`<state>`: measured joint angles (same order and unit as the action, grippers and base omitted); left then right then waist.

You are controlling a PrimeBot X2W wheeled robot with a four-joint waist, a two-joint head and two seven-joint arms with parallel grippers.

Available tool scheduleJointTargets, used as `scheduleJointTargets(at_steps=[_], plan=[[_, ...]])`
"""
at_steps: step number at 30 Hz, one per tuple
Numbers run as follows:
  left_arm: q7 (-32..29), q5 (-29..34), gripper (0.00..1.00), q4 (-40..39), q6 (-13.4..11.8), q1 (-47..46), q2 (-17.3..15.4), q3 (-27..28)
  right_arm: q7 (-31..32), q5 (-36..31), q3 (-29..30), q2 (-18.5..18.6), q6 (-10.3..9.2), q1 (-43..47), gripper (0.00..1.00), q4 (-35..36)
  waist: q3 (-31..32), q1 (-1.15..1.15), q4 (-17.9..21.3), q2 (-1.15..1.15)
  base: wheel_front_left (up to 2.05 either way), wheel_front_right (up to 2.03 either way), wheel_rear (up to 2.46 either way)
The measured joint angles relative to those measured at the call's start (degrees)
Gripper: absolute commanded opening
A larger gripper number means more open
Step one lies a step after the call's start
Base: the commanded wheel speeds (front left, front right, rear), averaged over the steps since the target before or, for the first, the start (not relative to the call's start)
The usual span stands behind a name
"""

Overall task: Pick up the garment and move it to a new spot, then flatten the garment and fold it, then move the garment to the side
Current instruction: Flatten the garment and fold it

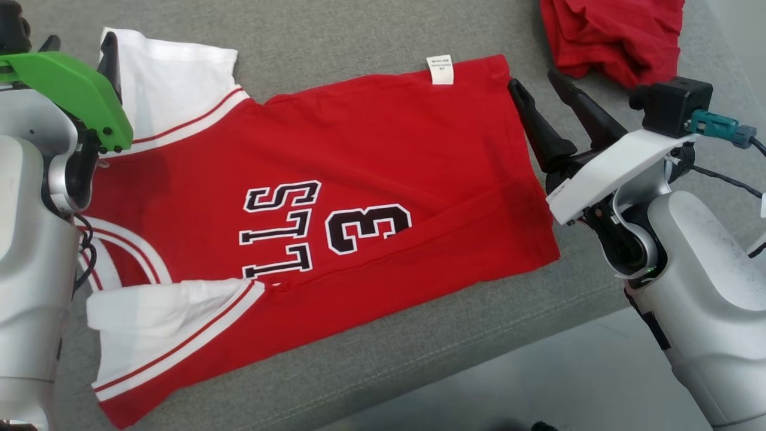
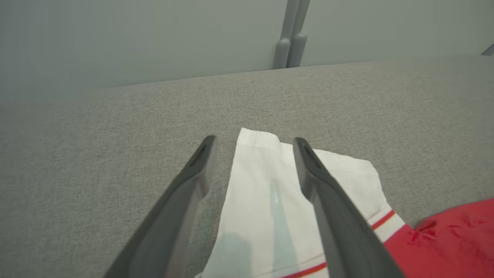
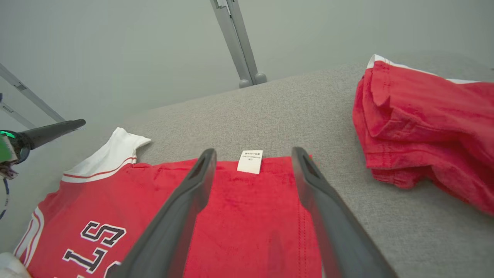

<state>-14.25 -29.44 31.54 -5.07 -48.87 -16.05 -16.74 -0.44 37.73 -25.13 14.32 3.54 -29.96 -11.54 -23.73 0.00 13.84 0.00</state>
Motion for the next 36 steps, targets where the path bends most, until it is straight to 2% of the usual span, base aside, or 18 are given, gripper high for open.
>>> scheduleJointTargets(at_steps=[11, 18, 23, 29, 30, 31, 32, 33, 34, 36], plan=[[-0.41, 2.78, 1.00, 6.80, 0.00, -4.37, -1.30, -0.86, -0.53, 0.00, 0.23, -0.32, 0.07, -0.64, 1.00, -1.15, -4.86, 0.00, 4.54, 0.00, 0.00, 0.00, 0.00], [0.00, 3.23, 1.00, 10.03, -0.46, -6.51, -1.87, -0.32, -0.60, 0.00, -0.07, -1.05, 0.49, -1.43, 1.00, -1.68, -5.62, 0.00, 5.51, 0.00, 0.00, 0.00, 0.00], [0.41, 3.54, 1.00, 12.33, -0.48, -7.38, -3.52, 0.19, -0.60, 0.00, -1.27, -1.90, 0.93, -1.77, 1.00, -2.05, -5.71, 0.00, 6.38, 0.00, 0.00, 0.00, 0.00], [0.43, 4.48, 1.00, 14.77, -0.48, -8.12, -3.27, -0.18, -0.86, 0.00, -1.20, -1.71, 1.00, -1.86, 1.00, -2.89, -5.86, 0.00, 7.12, 0.00, 0.00, 0.00, 0.00], [0.44, 4.52, 0.91, 15.55, -0.48, -8.22, -3.32, -0.23, -0.87, 0.00, -1.22, -1.72, 1.01, -1.87, 1.00, -3.02, -5.81, 0.00, 7.28, 0.00, 0.00, 0.00, 0.00], [0.45, 4.52, 0.59, 15.86, -0.48, -8.39, -3.30, -0.26, -0.87, 0.00, -1.20, -1.71, 1.01, -1.88, 1.00, -3.11, -5.78, 0.00, 7.35, 0.00, 0.00, 0.00, 0.00], [0.51, 4.52, 0.59, 16.11, -0.48, -8.55, -3.25, -0.34, -1.03, 0.01, -1.18, -1.70, 1.02, -1.88, 1.00, -3.20, -5.74, 0.00, 7.38, 0.00, 0.00, 0.00, 0.00], [0.70, 4.52, 0.19, 16.37, -0.48, -8.77, -3.09, -0.56, -1.11, 0.01, -1.07, -1.70, 1.10, -1.89, 1.00, -3.28, -5.68, 0.00, 7.38, 0.00, 0.00, 0.00, 0.00], [1.05, 4.53, 0.00, 16.60, -0.48, -8.89, -2.81, -0.85, -1.16, 0.01, -0.87, -1.67, 1.20, -1.90, 1.00, -3.43, -5.62, 0.00, 7.32, 0.00, 0.00, 0.00, 0.00], [1.71, 4.53, 0.00, 17.00, -0.42, -8.96, -1.83, -1.25, -1.54, 0.02, -0.53, -1.34, 1.23, -1.94, 1.00, -3.79, -5.44, 0.00, 7.04, 0.00, 0.00, 0.00, 0.00]])
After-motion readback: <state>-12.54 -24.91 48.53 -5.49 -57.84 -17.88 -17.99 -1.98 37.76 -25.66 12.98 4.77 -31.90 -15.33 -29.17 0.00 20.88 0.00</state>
